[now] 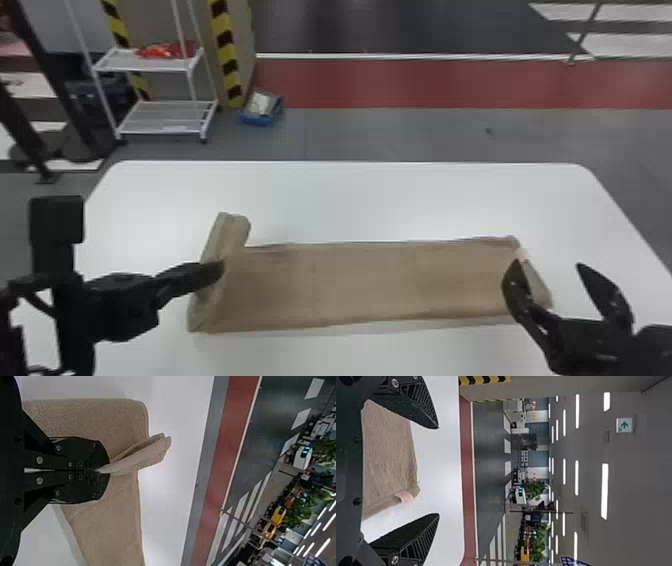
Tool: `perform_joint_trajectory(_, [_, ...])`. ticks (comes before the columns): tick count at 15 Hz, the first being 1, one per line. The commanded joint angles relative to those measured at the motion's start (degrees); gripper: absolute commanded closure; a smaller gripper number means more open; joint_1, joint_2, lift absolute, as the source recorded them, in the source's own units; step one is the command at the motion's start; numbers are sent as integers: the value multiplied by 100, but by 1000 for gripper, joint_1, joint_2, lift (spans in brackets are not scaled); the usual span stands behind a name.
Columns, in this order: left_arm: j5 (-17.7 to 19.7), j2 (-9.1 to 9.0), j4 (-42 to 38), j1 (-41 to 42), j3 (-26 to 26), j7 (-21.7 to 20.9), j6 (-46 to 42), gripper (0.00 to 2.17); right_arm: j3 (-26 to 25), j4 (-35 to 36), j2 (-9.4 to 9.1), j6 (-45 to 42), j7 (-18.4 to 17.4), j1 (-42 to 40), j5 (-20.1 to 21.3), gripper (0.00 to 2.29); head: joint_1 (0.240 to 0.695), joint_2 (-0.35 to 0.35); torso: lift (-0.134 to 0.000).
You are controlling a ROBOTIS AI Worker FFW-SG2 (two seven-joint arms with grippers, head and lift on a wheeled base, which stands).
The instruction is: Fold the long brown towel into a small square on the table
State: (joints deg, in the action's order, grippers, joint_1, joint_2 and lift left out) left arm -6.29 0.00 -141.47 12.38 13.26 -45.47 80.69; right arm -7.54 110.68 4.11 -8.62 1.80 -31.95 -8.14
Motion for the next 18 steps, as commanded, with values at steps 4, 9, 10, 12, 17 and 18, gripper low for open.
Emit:
perform_joint_trajectory(4, [-549, -15, 208, -552, -1836, 891, 241, 2145, -687, -126, 55, -20, -5, -57, -416, 97, 695, -251, -112])
perform_joint_trajectory(9, [-760, -15, 568, -1027, -3356, 2130, 470, 2145, -687, -319, 90, -91, -5, 5, -407, 97, 695, -350, -112])
perform_joint_trajectory(10, [-751, -15, 876, -1115, -3611, 2464, 400, 2145, -678, -319, 90, -91, 4, 14, -407, 97, 695, -350, -112])
perform_joint_trajectory(12, [-699, -15, 1473, -1220, -4042, 3291, -216, 2142, -652, -319, 64, -91, 4, 23, -399, 97, 695, -350, -112])
perform_joint_trajectory(17, [-707, -15, 2009, -1176, -4754, 3862, -1094, -2, -564, -319, 46, -91, 22, 75, -355, 97, 695, -350, -112])
perform_joint_trajectory(18, [-725, -15, 1922, -1097, -4798, 3818, -1077, -2, -529, -319, 55, -91, 22, 102, -355, 97, 695, -350, -112])
